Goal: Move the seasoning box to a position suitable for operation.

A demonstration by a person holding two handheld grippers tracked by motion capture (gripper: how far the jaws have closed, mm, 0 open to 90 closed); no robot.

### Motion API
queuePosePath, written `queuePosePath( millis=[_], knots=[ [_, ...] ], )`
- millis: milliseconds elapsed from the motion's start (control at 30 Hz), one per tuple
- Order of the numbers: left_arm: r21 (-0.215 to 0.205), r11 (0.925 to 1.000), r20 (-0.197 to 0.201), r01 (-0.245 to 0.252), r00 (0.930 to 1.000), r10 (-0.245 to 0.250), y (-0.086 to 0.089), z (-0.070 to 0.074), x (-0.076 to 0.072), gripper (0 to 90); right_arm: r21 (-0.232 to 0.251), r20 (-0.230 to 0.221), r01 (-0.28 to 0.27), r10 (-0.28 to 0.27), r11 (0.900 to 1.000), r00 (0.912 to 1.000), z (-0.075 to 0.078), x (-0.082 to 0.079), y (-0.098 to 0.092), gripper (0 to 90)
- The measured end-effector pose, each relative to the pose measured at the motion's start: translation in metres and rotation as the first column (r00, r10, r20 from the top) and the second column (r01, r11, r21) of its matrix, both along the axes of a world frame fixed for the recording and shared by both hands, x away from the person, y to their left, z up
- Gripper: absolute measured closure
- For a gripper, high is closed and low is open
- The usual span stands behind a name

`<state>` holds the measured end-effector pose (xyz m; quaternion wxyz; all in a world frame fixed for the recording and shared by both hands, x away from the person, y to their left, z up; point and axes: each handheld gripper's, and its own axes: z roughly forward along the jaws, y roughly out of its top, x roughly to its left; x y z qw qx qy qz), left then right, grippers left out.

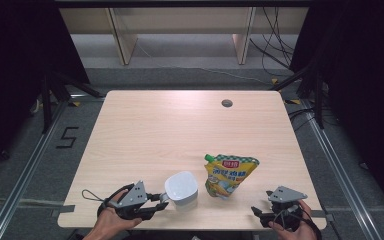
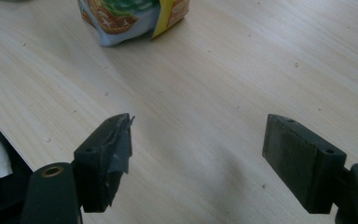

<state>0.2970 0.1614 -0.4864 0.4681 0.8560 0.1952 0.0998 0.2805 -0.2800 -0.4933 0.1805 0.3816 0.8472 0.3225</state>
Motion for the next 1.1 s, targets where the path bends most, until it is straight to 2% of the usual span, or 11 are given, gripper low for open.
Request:
queuePosePath(
  millis=[67,133,200,333,567,667,700,767,800,967,1100],
  knots=[
    [0.000,0.9999,0.005,0.010,0.9999,-0.010,-0.001,0.000,0.002,68.5,-0.004,0.005,-0.007,0.007,1.000,1.0000,0.000,0.000,-0.001,25.0],
    [-0.014,0.9997,-0.008,0.020,0.9998,-0.020,-0.002,-0.001,0.003,68.5,0.001,0.003,0.000,0.000,1.000,1.0000,0.000,0.000,-0.001,24.8],
    [-0.013,0.9994,0.003,0.031,0.9995,-0.031,-0.001,-0.001,0.006,68.4,-0.003,0.008,-0.008,0.008,1.000,0.9999,0.001,0.000,-0.001,24.9],
    [-0.013,0.9988,-0.004,0.048,0.9988,-0.048,0.001,-0.001,0.011,68.3,0.018,0.013,-0.011,0.011,1.000,0.9999,0.001,0.000,0.001,24.9],
    [-0.013,0.9999,-0.023,0.003,0.9997,-0.003,0.006,-0.001,0.019,67.7,0.013,0.018,-0.032,0.032,0.999,0.9993,0.002,0.000,0.002,24.1],
    [-0.013,0.9997,-0.007,-0.022,0.9997,0.022,0.008,-0.001,0.022,67.7,0.034,0.026,-0.031,0.030,0.999,0.9992,0.001,0.000,0.003,23.9],
    [-0.014,0.9990,-0.012,-0.043,0.9990,0.043,0.009,-0.001,0.022,67.8,0.065,0.014,-0.025,0.024,0.998,0.9996,0.003,0.000,0.002,23.6],
    [0.006,0.9989,0.008,-0.047,0.9989,0.047,0.009,0.000,0.022,68.1,0.074,0.024,-0.022,0.021,0.997,0.9995,0.004,-0.001,0.002,23.2],
    [-0.008,0.9987,0.003,-0.050,0.9987,0.050,0.008,-0.001,0.021,68.2,0.071,0.025,-0.023,0.021,0.997,0.9995,0.004,-0.001,0.002,23.2],
    [-0.007,0.9988,0.003,-0.049,0.9988,0.049,0.007,-0.001,0.020,68.5,0.057,0.035,-0.031,0.030,0.998,0.9989,0.003,0.001,0.002,23.6],
    [-0.004,0.9993,0.021,-0.038,0.9990,0.038,0.006,-0.001,0.019,68.5,0.038,0.048,-0.040,0.038,0.999,0.9981,0.004,0.002,0.001,23.8]
  ],
)
